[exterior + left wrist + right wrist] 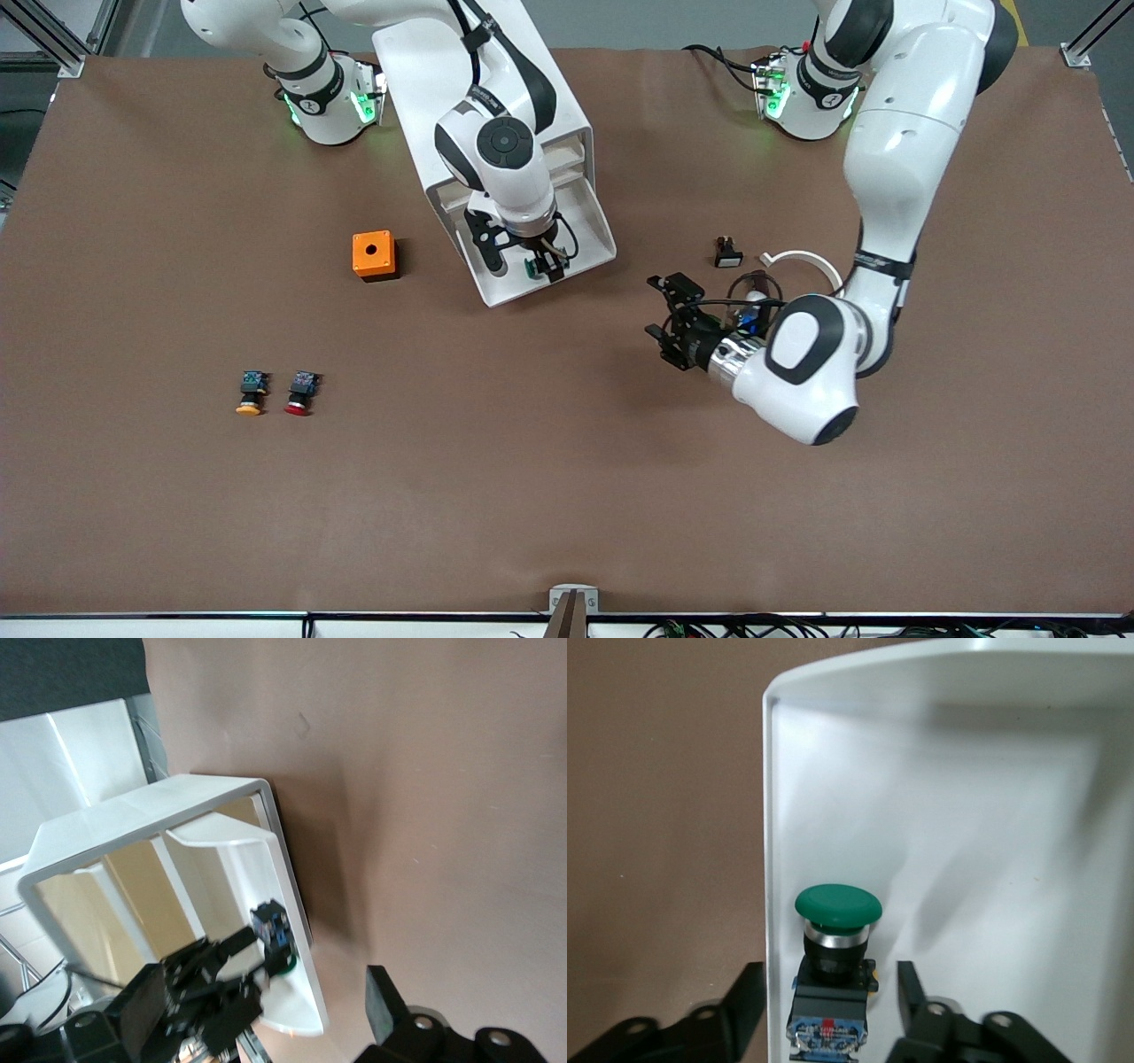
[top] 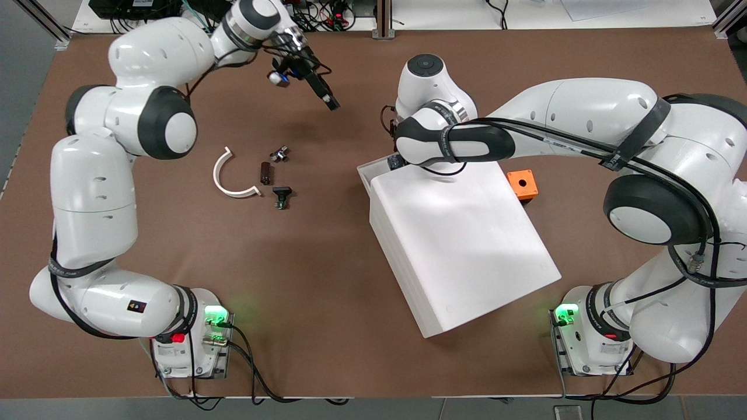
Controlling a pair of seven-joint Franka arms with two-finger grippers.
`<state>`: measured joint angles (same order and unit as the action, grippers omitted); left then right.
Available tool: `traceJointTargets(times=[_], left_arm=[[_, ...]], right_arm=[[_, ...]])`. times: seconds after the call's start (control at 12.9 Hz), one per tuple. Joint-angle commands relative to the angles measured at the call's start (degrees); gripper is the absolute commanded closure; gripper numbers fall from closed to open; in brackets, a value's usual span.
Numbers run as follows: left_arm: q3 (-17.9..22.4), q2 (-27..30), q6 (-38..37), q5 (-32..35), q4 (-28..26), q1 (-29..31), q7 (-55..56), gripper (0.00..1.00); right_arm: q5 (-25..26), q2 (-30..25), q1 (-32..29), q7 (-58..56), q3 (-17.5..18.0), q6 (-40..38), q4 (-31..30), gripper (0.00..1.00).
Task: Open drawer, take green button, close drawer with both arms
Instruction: 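Carry the green button beside the red button with the right gripper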
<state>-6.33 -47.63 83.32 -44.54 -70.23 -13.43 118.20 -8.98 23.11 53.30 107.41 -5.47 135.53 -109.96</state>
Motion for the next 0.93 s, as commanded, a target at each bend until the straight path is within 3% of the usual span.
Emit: traceJointTargets(times=[0.0, 0.15, 0.39, 0.54, 0.85], left_arm=[[0.09, 4.37, -0.61, 1.3, -0.79, 2.08, -2.44, 0.01], [0.26, 5.17, -0.78, 1.38, -0.87, 2.62, -3.94, 0.0], [-0.17, 6.31, -1.49, 9.0, -0.79, 2.44, -4.82, 0.0], [-0.44, 9.11, -1.49, 15.15, -0.96, 1.83, -5.08, 0.0], [-4.2, 11.5, -3.16, 25.28, -1.05, 1.04, -6.05, 0.0]], right_arm=[[0.72, 1.32, 1.02, 0.78, -0.42, 0.35, 1.07, 0.56], [0.72, 1.41, 1.2, 0.61, -0.42, 0.09, 1.68, 0.72], [0.89, 1.23, 0.67, -2.72, -0.51, -2.62, 3.96, 0.93], [1.15, 0.79, -0.38, -10.08, -1.12, -9.64, 7.38, 0.96], [1.16, -0.43, -9.41, -31.14, -1.04, -14.84, 11.08, 0.97]])
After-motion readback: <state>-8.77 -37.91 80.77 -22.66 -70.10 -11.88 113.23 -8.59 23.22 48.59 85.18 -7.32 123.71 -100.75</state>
